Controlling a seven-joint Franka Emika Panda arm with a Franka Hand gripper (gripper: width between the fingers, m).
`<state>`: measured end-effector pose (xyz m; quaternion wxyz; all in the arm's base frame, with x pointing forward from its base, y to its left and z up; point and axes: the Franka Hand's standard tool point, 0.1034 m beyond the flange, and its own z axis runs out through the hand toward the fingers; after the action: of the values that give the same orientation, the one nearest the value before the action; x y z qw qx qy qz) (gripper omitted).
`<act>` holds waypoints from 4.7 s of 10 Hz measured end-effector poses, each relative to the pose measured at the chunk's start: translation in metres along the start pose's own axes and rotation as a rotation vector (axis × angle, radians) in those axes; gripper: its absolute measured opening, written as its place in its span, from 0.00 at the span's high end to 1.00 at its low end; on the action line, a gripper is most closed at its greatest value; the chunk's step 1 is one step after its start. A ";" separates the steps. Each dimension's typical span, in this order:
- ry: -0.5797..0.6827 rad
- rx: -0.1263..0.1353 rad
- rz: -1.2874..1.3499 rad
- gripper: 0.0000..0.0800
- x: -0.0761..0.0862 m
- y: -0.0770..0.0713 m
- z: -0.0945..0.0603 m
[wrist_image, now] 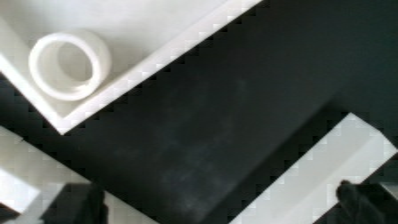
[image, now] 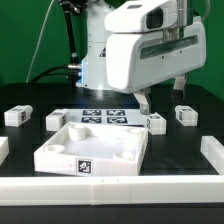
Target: Assemble one leg
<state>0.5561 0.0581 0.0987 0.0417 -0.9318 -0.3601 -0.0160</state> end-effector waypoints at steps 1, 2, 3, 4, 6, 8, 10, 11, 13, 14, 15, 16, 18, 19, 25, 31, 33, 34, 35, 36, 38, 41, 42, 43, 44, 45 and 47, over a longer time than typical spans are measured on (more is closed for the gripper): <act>0.007 0.006 0.021 0.19 -0.002 0.000 0.001; 0.007 0.006 0.021 0.19 -0.002 0.000 0.001; 0.007 0.006 0.021 0.19 -0.002 0.000 0.001; 0.006 0.006 0.020 0.19 -0.003 0.000 0.002; 0.006 0.006 0.020 0.19 -0.003 0.000 0.002; 0.006 0.006 0.020 0.19 -0.003 0.000 0.002; 0.006 0.006 0.020 0.19 -0.003 0.000 0.002; 0.006 0.006 0.020 0.19 -0.003 0.000 0.002; 0.006 0.006 0.020 0.19 -0.003 0.000 0.002; 0.006 0.007 0.020 0.19 -0.003 0.000 0.002; 0.006 0.007 0.020 0.19 -0.003 0.000 0.002; 0.005 0.005 0.000 0.19 -0.004 0.000 0.002; -0.007 0.009 -0.128 0.19 -0.022 -0.008 0.010; -0.017 0.018 -0.226 0.19 -0.034 -0.011 0.017; -0.041 0.028 -0.341 0.19 -0.052 -0.015 0.031; -0.053 0.013 -0.415 0.19 -0.108 -0.017 0.057; -0.060 0.028 -0.410 0.19 -0.125 -0.012 0.064; -0.062 0.035 -0.400 0.19 -0.132 -0.009 0.070; -0.064 0.041 -0.393 0.19 -0.136 -0.008 0.074; -0.063 0.040 -0.393 0.19 -0.136 -0.009 0.077; -0.062 0.041 -0.394 0.22 -0.135 -0.009 0.080; -0.063 0.042 -0.393 0.66 -0.135 -0.009 0.080; -0.063 0.042 -0.393 0.66 -0.135 -0.009 0.080; -0.063 0.042 -0.393 0.82 -0.135 -0.009 0.080; -0.060 0.036 -0.392 0.82 -0.134 -0.008 0.079; -0.058 0.032 -0.391 0.92 -0.133 -0.007 0.079; -0.057 0.031 -0.391 0.92 -0.133 -0.007 0.079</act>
Offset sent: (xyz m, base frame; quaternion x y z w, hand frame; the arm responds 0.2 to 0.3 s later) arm 0.0000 0.0000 0.0000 0.0000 0.0000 0.0000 1.0000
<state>0.4530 -0.0192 0.0127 0.0419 -0.8434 -0.5356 0.0079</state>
